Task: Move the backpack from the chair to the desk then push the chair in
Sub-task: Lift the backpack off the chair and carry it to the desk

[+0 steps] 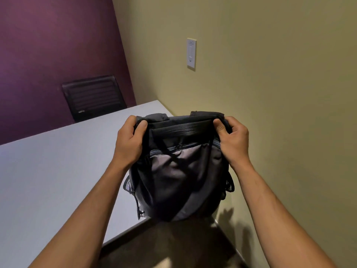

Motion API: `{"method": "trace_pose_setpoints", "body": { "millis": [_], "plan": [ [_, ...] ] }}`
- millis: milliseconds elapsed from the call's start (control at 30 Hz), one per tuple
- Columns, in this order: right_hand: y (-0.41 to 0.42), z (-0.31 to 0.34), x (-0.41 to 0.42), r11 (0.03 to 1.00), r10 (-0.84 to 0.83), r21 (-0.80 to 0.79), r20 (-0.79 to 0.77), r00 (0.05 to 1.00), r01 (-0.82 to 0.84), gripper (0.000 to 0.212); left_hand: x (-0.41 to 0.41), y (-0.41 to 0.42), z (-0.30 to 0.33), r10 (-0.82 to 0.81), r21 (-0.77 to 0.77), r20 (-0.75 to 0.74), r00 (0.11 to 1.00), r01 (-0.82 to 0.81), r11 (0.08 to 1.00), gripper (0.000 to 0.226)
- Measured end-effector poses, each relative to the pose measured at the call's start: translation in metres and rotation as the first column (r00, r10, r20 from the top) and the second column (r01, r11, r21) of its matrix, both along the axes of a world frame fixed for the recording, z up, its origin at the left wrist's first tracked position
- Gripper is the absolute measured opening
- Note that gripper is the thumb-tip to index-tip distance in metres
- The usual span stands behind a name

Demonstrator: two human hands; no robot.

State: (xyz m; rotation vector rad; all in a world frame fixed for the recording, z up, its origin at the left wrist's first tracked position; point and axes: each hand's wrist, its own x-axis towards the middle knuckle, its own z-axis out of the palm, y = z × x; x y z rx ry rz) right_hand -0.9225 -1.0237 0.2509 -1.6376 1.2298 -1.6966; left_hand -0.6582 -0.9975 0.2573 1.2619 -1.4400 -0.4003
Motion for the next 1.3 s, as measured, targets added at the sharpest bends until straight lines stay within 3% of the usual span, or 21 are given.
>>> {"method": "trace_pose_setpoints", "body": {
  "millis": [167,367,500,633,800,1033,1300],
  "plan": [
    [-0.042,0.002,0.018,0.998,-0.059,-0.019,0.021,0.998,0.059,0.041,0.017,-0.059,0.008,-0.05,-0.027,0.018,0.999,0.051,0.998,0.023],
    [-0.099,-0.006,0.027,0.994,-0.109,0.005,0.059,0.992,0.108,0.034,0.022,-0.137,0.009,-0.057,-0.023,0.072,0.996,0.059,0.998,0.037],
    [-0.135,-0.016,0.025,0.991,-0.131,0.024,0.089,0.987,0.129,0.048,0.019,-0.183,0.002,-0.072,0.003,0.107,0.992,0.072,0.997,0.032],
    [-0.163,-0.02,0.023,0.988,-0.151,0.058,0.115,0.982,0.145,0.041,0.012,-0.227,0.004,-0.101,0.017,0.116,0.988,0.1,0.995,0.029],
    [-0.184,-0.027,0.016,0.97,-0.239,0.072,0.132,0.962,0.231,0.049,0.0,-0.275,0.001,-0.153,0.046,0.173,0.973,0.147,0.988,0.027],
    [-0.206,-0.024,0.006,0.897,-0.44,0.111,0.145,0.886,0.427,0.043,-0.034,-0.345,0.0,-0.303,0.084,0.162,0.939,0.293,0.953,0.031],
    [-0.21,-0.036,0.007,0.831,-0.556,0.154,0.174,0.813,0.535,0.036,-0.057,-0.379,0.0,-0.419,0.142,0.23,0.878,0.396,0.907,0.033]
  ]
}}
